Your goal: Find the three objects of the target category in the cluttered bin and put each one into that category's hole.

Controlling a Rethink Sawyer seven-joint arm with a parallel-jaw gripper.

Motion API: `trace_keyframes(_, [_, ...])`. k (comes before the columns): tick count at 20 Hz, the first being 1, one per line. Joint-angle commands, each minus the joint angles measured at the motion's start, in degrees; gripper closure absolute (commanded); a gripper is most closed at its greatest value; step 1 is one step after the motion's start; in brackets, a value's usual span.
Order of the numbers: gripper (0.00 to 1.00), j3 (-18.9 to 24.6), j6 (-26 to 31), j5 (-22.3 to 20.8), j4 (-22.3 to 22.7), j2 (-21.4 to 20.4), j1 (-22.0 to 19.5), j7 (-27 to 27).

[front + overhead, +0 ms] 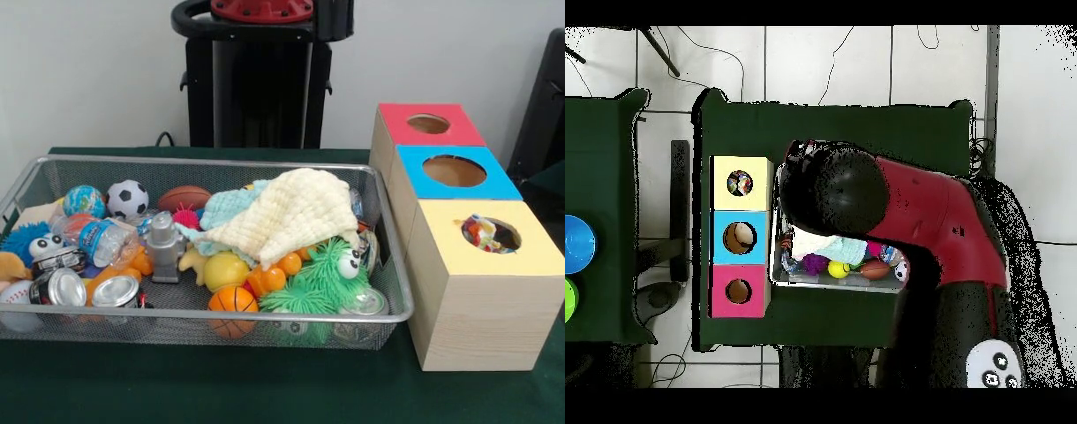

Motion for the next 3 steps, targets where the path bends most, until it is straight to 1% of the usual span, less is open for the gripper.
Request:
trace_keyframes(1, [1.0, 7.59, 8.02, -2.9, -2.07, -0.75, -0.45, -9.04])
trace_keyframes(3, [1.0, 7.83, 9.49, -3.44, -2.45, -0.55, -0.46, -9.51])
